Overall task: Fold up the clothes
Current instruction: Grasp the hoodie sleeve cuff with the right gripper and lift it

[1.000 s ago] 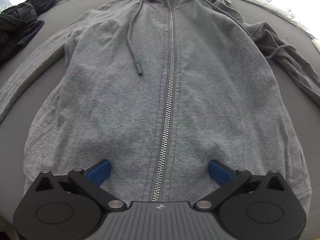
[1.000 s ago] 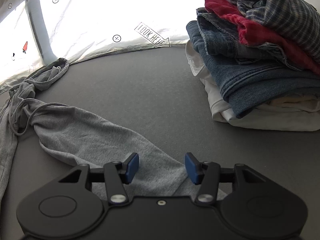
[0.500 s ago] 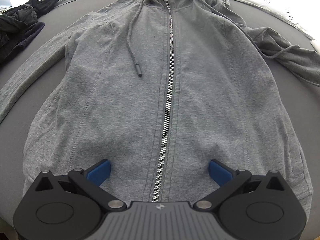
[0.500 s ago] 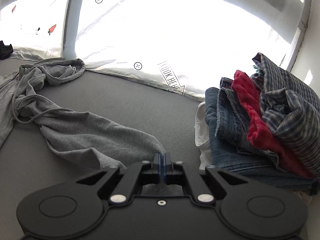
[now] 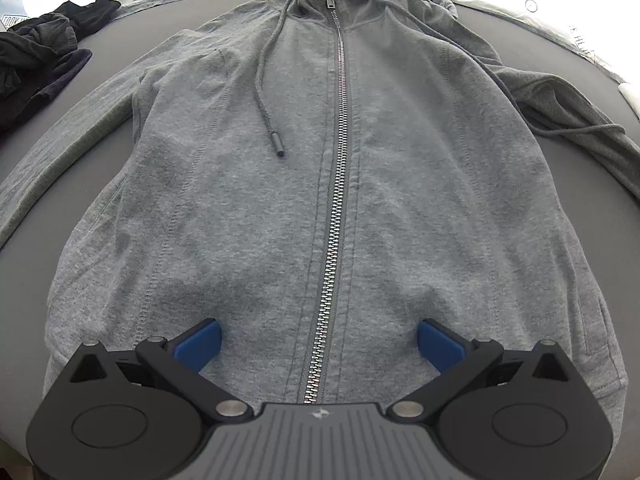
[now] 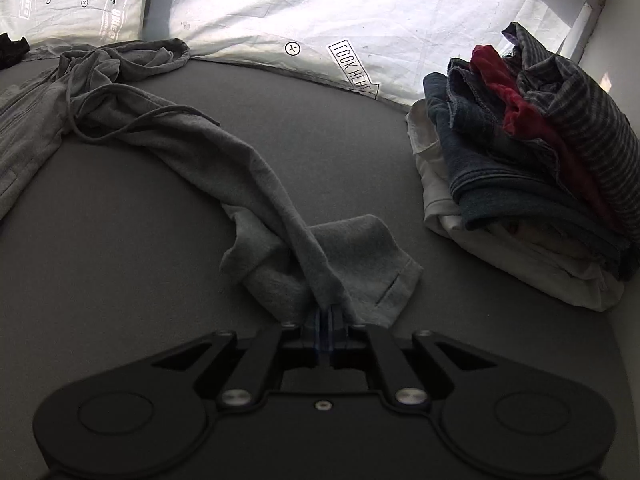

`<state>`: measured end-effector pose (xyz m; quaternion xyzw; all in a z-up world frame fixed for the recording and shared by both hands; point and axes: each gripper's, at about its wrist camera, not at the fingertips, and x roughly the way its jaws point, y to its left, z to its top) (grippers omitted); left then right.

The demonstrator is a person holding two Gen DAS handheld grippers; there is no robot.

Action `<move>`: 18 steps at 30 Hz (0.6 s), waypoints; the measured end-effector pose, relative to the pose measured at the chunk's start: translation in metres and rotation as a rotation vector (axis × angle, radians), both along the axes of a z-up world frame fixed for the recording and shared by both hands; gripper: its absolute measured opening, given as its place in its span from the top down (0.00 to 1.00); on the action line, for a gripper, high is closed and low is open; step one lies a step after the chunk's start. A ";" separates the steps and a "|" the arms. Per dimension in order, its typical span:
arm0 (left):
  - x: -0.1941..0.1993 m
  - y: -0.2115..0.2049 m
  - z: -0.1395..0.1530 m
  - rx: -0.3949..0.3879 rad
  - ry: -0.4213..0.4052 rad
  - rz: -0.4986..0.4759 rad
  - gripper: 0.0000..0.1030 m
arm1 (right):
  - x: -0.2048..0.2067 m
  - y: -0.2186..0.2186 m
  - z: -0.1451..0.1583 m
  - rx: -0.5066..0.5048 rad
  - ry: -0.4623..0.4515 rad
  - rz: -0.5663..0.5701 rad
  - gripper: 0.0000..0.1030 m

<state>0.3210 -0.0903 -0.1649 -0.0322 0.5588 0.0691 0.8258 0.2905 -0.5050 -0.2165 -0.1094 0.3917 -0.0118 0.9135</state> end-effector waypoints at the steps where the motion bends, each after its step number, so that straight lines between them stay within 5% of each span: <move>1: 0.001 0.000 0.000 -0.001 0.002 -0.002 0.00 | 0.000 -0.004 0.003 0.026 0.000 -0.016 0.90; 4: 0.003 0.001 -0.001 -0.006 0.008 -0.011 0.00 | 0.000 -0.015 0.018 0.118 -0.055 -0.062 0.69; 10: 0.002 0.001 -0.001 -0.007 0.001 -0.012 0.00 | 0.018 -0.056 0.038 0.414 -0.166 -0.262 0.55; 14: 0.001 0.001 -0.001 -0.006 -0.010 -0.010 0.00 | 0.045 -0.070 0.012 0.405 -0.041 -0.353 0.55; 18: -0.001 0.000 -0.001 -0.004 -0.020 -0.006 0.00 | 0.054 -0.057 -0.005 0.277 0.023 -0.302 0.55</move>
